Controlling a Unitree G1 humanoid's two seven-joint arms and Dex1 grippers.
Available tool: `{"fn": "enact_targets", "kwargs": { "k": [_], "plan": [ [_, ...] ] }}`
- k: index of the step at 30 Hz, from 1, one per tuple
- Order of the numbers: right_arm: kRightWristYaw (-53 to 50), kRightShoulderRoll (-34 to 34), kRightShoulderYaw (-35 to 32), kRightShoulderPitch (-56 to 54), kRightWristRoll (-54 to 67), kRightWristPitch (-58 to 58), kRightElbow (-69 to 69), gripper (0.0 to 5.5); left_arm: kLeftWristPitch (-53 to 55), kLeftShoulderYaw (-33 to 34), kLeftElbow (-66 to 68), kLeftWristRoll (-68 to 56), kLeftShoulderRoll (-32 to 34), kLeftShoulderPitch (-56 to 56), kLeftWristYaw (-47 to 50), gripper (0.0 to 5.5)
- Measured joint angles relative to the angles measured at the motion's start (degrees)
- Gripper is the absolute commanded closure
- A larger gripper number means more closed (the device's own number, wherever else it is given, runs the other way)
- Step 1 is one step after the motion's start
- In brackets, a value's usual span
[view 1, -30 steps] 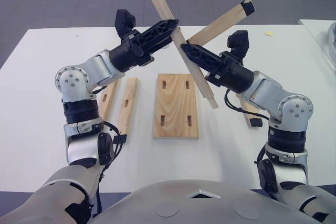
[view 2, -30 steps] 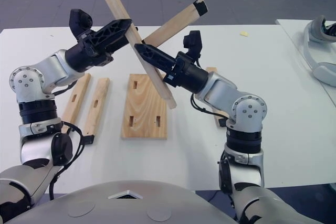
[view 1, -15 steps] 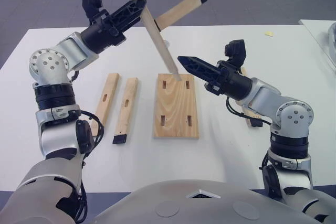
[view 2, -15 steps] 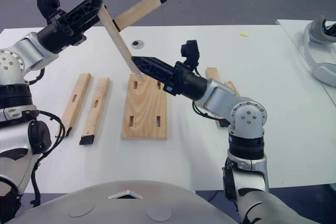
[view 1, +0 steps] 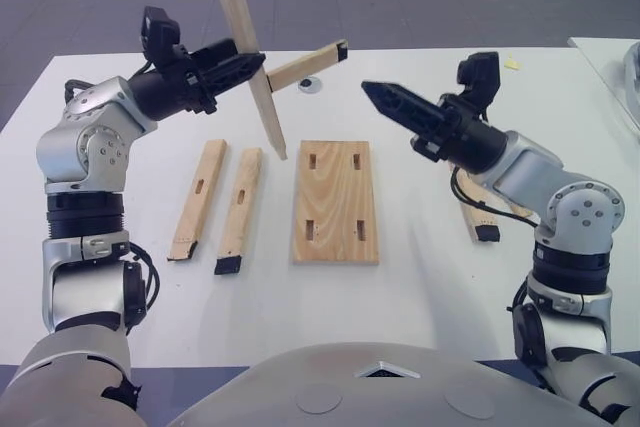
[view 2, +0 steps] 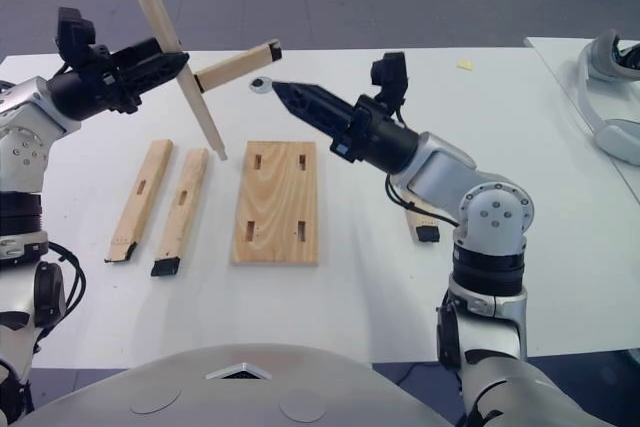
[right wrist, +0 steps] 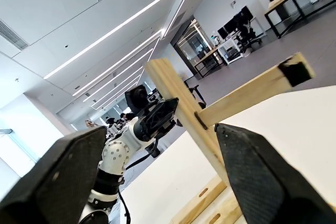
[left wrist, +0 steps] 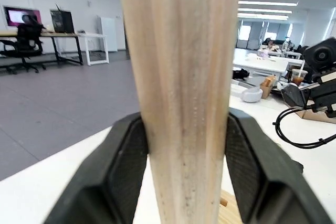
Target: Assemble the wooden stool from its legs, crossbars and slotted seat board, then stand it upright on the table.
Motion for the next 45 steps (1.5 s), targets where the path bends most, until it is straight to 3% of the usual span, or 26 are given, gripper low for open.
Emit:
{"fn": "enact_targets", "kwargs": {
  "k": [4, 8, 11, 15, 20, 32, 45],
  "plan": [
    [1.1, -4.9, -5.0, -3.6, -3.3, -1.9, 5.2, 1.69, -6.2, 5.1, -3.0, -2.8, -1.9, 0.3, -3.4, 3.44],
    [3.9, -9.6, -8.8, -5.3, -7.0, -2.3, 9.7, 1.69, -6.0, 4.2, -8.4, -5.1, 0.0, 7.0, -15.8, 3.44],
    [5.1, -10.5, -9.4, -6.5, -9.0, -2.3, 11.2, 1.69, -5.8, 3.6, -8.8, -5.2, 1.1, 8.1, -20.1, 3.44],
    [6.7, -10.5, -9.4, -6.6, -10.3, -2.1, 12.0, 1.69, -5.5, 4.1, -10.0, -7.1, -0.7, 9.6, -18.7, 3.44],
    [7.0, -10.4, -8.8, -7.9, -11.5, -0.8, 13.7, 1.69, -2.0, 1.4, -20.6, -10.7, -5.6, 20.0, -14.9, 3.44],
    [7.1, -9.4, -9.1, -8.5, -11.5, 0.6, 13.6, 1.69, -8.8, -3.5, -17.8, -6.1, -1.9, 19.4, -25.7, 3.44],
    [6.5, -9.3, -9.2, -8.4, -11.7, 0.6, 13.4, 1.69, -12.1, -3.9, -20.0, -5.6, -4.2, 24.3, -23.4, 3.44]
  ]
}}
